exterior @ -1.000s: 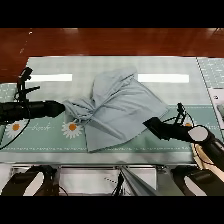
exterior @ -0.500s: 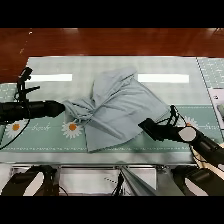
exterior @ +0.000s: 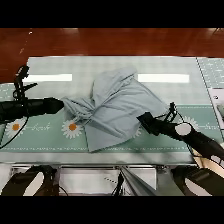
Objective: Fold the shirts.
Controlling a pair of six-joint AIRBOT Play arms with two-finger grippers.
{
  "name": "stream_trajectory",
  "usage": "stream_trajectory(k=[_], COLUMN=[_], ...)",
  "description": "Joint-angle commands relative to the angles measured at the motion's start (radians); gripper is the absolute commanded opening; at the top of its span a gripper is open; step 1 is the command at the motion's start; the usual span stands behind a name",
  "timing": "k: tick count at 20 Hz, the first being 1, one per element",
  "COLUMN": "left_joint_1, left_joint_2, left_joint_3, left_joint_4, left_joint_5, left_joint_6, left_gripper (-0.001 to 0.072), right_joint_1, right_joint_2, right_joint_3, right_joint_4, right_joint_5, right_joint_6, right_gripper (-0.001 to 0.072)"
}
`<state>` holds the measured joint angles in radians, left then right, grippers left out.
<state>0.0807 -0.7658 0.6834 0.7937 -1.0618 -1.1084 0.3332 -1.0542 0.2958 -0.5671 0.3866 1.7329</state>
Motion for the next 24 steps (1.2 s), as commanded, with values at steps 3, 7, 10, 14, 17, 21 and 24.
stream_trajectory(k=[3,7,10,14,17,21,24], left_joint_1=[0.0,0.0,0.0,0.001,0.002,0.002,0.002], left_joint_2=[-0.001,-0.001,0.0,0.016,0.024,0.025,0.031], left_joint_3=[0.0,0.0,0.013,0.185,0.399,0.619,0.66], left_joint_4=[0.0,0.0,0.0,0.001,0.001,0.056,0.085], left_joint_5=[0.056,0.068,0.068,0.087,0.155,0.163,0.111], left_joint_6=[0.0,0.0,0.001,0.002,0.052,0.083,0.083], left_gripper=[0.0024,0.0024,0.0024,0.0024,0.0023,0.0023,0.0024], right_joint_1=[0.001,0.0,0.0,-0.038,-0.182,-0.455,-0.626], right_joint_2=[-0.074,-0.074,-0.042,0.124,0.239,0.301,0.301], right_joint_3=[-0.004,0.023,0.139,0.417,0.638,0.846,0.898], right_joint_4=[0.306,0.325,0.314,0.223,0.187,0.148,-0.004], right_joint_5=[0.039,0.101,0.203,0.219,0.216,0.315,0.52], right_joint_6=[-0.34,-0.42,-0.523,-0.514,-0.451,-0.357,-0.277], right_gripper=[0.0251,0.0024,0.0024,0.0024,0.0024,0.0024,0.0024])
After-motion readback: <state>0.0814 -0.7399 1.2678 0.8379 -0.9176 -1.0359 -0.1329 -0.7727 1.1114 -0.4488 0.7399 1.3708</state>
